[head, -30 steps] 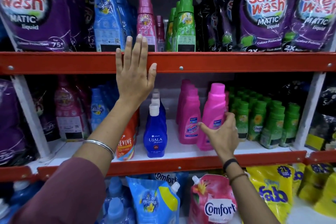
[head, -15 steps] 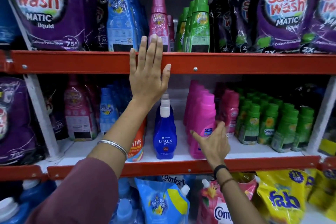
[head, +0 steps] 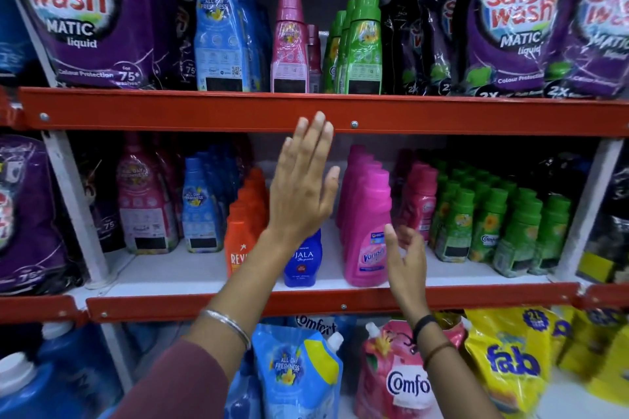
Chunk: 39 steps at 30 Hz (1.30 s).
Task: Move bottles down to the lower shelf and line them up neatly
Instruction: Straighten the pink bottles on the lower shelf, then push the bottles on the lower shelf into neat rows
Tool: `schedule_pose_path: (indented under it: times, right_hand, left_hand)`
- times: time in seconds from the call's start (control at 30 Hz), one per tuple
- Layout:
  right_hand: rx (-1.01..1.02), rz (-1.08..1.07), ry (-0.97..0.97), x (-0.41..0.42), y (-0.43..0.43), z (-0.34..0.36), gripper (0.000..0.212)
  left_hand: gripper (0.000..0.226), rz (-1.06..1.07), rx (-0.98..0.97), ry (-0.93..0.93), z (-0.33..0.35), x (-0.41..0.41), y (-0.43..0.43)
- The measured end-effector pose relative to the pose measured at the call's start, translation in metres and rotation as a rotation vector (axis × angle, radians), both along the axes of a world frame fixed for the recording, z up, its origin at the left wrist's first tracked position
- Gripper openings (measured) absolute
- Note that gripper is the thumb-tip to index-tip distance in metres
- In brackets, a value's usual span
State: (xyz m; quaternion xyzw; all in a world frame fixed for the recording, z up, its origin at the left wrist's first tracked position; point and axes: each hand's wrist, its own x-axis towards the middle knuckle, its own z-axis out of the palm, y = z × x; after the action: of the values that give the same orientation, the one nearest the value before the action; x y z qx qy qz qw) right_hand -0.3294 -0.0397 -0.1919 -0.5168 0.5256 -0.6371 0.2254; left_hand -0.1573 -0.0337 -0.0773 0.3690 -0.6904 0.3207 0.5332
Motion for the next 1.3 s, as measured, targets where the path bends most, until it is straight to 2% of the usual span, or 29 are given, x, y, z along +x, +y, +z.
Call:
schedule_pose_path:
  times: [0.13,0.2,0.3,0.4,0.47,0.57,0.63,0.77,0.83,0.93,0.97,1.1,1.2,1.3]
  right_hand:
    - [0.022,0.130,-0.156,-0.011,0.012,-0.002,0.037]
    - [0.029,0.182,-0.171,-0.016,0.014,-0.004,0.032]
    - [0.042,0.238,-0.138,-0.021,0.010,-0.014,0.045]
    - [0.089,0.266,-0.146,-0.024,0.006,-0.019,0.085]
    - [0.116,0.293,-0.136,-0.025,0.005,-0.016,0.103]
    - [0.132,0.352,-0.147,-0.026,0.000,-0.013,0.110]
    - [0.137,0.376,-0.145,-0.027,-0.003,-0.015,0.111]
    - [0.137,0.385,-0.150,-0.027,-0.002,-0.013,0.103]
    - [0.129,0.383,-0.166,-0.028,-0.002,-0.014,0.087]
    - [0.099,0.358,-0.190,-0.028,-0.005,-0.017,0.047]
    - [0.090,0.353,-0.206,-0.029,-0.005,-0.018,0.043]
    - [0.067,0.354,-0.251,-0.030,-0.004,-0.020,0.060]
    - [0.064,0.363,-0.273,-0.029,-0.006,-0.022,0.071]
    - [0.068,0.353,-0.273,-0.029,-0.006,-0.023,0.060]
  left_hand:
    - [0.053,-0.127,0.148,0.038,-0.055,-0.030,0.006]
    - [0.054,-0.178,0.258,0.074,-0.081,-0.043,0.008]
    - [0.054,-0.232,0.404,0.142,-0.111,-0.057,0.008]
    - [0.055,-0.265,0.504,0.191,-0.129,-0.067,0.007]
    - [0.058,-0.272,0.558,0.256,-0.134,-0.074,0.007]
    - [0.065,-0.291,0.701,0.412,-0.139,-0.084,0.006]
    - [0.068,-0.310,0.801,0.526,-0.143,-0.090,0.004]
    - [0.065,-0.305,0.839,0.624,-0.143,-0.100,0.005]
    - [0.067,-0.319,0.853,0.660,-0.139,-0.100,0.005]
    - [0.070,-0.325,0.872,0.671,-0.135,-0.095,0.005]
    - [0.072,-0.325,0.881,0.663,-0.135,-0.093,0.005]
    - [0.085,-0.357,0.924,0.650,-0.135,-0.085,0.005]
    - [0.074,-0.364,0.947,0.662,-0.127,-0.085,0.011]
    - [0.059,-0.383,0.954,0.678,-0.125,-0.085,0.014]
